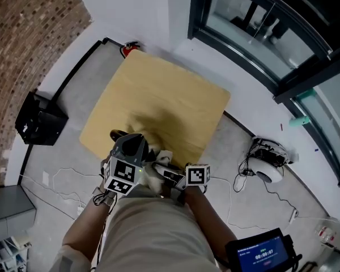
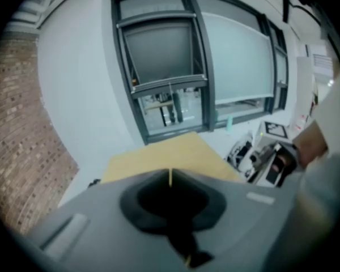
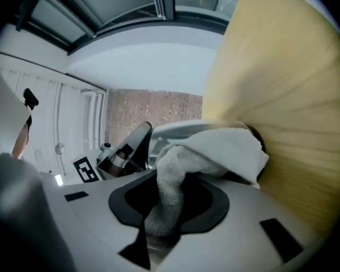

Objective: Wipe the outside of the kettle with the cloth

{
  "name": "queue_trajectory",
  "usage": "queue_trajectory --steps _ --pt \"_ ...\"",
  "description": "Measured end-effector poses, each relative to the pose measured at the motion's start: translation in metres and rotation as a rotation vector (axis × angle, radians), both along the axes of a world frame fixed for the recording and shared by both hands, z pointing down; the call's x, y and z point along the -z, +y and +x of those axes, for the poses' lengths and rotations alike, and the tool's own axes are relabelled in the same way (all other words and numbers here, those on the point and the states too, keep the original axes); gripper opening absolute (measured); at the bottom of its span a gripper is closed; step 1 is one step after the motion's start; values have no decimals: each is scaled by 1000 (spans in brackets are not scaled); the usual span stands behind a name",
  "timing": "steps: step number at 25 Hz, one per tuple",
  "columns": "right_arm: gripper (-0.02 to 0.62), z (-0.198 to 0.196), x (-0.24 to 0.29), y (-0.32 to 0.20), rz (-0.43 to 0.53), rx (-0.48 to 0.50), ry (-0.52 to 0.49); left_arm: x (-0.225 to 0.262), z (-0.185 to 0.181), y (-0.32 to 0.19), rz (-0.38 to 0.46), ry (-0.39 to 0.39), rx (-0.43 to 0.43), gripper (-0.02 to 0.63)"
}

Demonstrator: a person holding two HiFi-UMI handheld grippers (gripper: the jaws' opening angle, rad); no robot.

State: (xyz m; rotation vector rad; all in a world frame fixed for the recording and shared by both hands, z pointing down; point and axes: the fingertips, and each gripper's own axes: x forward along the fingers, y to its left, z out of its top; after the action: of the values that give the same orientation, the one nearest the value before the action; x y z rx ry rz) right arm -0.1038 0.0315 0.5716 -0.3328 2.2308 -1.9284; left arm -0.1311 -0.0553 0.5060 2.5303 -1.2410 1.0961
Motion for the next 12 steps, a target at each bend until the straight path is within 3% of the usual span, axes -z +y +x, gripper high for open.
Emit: queue_trajectory --steps 3,5,7,8,10,12 --pt "110 5 10 -27 37 -77 -4 2 -5 -15 -62 51 48 -3" --pt "110 13 13 -43 28 -144 -2 7 -15 -28 -120 178 104 -3" --pt "110 26 33 -54 102 -208 28 15 -29 -43 -138 322 184 -6" --pt "110 32 48 -57 183 -233 51 16 -36 -48 -133 331 195 -8" --pt "110 37 70 -67 335 -287 122 8 -43 -49 -119 220 133 -8" --pt "110 34 59 -79 386 -333 240 2 -38 -44 -111 120 69 -9"
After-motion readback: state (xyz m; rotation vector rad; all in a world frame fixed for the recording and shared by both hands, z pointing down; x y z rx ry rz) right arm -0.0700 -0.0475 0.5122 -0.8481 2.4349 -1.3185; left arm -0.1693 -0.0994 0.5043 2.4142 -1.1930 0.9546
